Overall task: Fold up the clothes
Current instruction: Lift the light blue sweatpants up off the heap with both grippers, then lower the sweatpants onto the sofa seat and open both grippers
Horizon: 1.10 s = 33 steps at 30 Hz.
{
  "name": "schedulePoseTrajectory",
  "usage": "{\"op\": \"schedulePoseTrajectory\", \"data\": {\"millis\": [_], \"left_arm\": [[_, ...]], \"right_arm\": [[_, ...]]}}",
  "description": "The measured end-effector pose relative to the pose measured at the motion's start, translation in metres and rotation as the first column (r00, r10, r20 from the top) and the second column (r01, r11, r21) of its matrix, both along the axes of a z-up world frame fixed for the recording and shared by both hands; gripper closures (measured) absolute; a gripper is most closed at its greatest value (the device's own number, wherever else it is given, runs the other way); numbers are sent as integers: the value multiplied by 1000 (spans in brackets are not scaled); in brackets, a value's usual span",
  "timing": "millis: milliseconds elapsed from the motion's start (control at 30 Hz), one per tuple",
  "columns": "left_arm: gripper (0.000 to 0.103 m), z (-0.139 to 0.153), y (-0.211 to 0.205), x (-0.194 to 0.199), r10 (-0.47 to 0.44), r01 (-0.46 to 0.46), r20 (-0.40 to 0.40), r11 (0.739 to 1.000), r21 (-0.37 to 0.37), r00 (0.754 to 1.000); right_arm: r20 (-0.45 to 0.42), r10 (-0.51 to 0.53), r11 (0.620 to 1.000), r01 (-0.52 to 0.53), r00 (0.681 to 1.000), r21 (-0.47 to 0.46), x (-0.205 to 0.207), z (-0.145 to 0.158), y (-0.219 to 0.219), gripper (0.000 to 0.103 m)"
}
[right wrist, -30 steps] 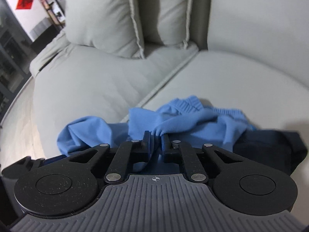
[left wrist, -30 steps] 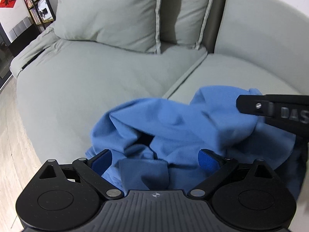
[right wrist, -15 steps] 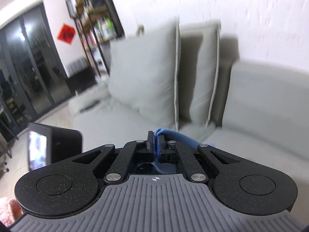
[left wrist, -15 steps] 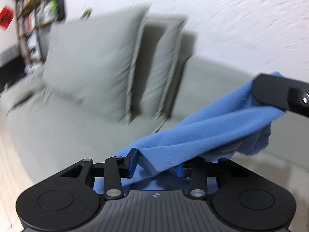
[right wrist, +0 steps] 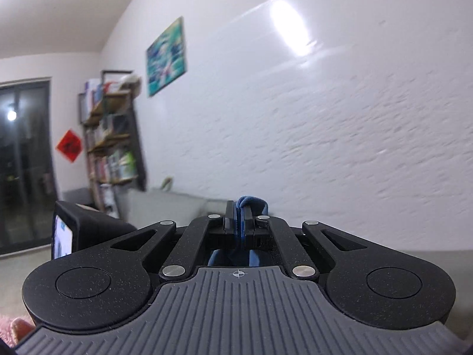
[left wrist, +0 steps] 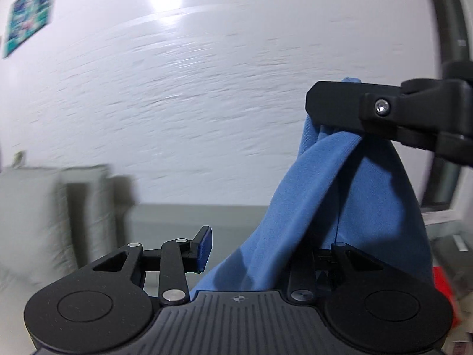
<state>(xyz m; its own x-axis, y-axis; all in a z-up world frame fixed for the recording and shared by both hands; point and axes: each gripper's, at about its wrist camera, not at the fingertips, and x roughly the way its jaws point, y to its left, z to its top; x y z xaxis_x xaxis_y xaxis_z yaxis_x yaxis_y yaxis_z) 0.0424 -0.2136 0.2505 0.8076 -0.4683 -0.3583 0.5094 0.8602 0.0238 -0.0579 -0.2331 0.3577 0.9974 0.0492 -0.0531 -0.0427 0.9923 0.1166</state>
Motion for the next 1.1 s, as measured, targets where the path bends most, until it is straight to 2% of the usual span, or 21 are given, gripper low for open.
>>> {"op": "schedulePoseTrajectory", "data": {"millis": [167, 233, 300, 333, 367, 433, 467, 600, 667, 733, 867, 933, 967, 1000, 1033, 1100], "left_arm": [[67, 4, -80, -36, -156, 156, -12, 987, -40, 988], [62, -2, -111, -52, -205, 204, -17, 978, -41, 979], [59, -16, -124, -59, -223, 222, -43, 974, -31, 974], [59, -26, -129, -61, -228, 226, -65, 974, -27, 972], [59, -32, -131, -62, -229, 227, -79, 973, -24, 970], [58, -62, -133, -62, -215, 218, -145, 976, 2, 966], [58, -70, -132, -62, -209, 214, -161, 977, 13, 965], [58, -135, -109, -58, -117, 152, -261, 981, 119, 958], [58, -165, -88, -56, -56, 110, -290, 978, 175, 955], [58, -188, -65, -49, 0, 71, -321, 975, 209, 947], [57, -208, -23, -51, 94, -5, -361, 971, 238, 928], [56, -219, -2, -36, 141, -41, -381, 965, 257, 914], [55, -219, 4, -32, 155, -52, -385, 963, 264, 910], [54, -217, 9, -29, 167, -61, -388, 961, 270, 906], [52, -217, 11, -32, 175, -69, -391, 960, 270, 904], [50, -219, 17, -27, 186, -76, -388, 957, 282, 903]], "right_arm": [[5, -163, 986, 163, 987, -30, -55, 22, -68, 101], [5, -222, 974, 222, 975, -38, -73, 26, -90, 101], [-5, -272, 961, 272, 962, -47, -89, 27, -110, 101], [-16, -292, 955, 291, 956, -54, -93, 22, -117, 101], [-33, -310, 949, 307, 950, -65, -92, 1, -122, 101], [-77, -331, 942, 325, 940, -81, -92, -20, -127, 101], [-102, -339, 940, 331, 935, -86, -90, -31, -129, 101], [-228, -309, 951, 308, 923, -38, -74, -97, -124, 101], [-292, -268, 960, 278, 918, -6, -65, -146, -98, 101], [-343, -219, 970, 243, 914, 28, -58, -177, -84, 101], [-427, -103, 985, 152, 898, 81, -39, -227, -47, 101], [-445, -66, 989, 118, 893, 88, -30, -237, -27, 100], [-461, -37, 991, 91, 887, 96, -22, -243, -15, 98], [-475, -18, 992, 76, 880, 104, -17, -246, -8, 88], [-491, 0, 992, 62, 871, 111, -11, -249, -1, 85], [-527, 16, 992, 52, 849, 114, -3, -254, 10, 66]]}}
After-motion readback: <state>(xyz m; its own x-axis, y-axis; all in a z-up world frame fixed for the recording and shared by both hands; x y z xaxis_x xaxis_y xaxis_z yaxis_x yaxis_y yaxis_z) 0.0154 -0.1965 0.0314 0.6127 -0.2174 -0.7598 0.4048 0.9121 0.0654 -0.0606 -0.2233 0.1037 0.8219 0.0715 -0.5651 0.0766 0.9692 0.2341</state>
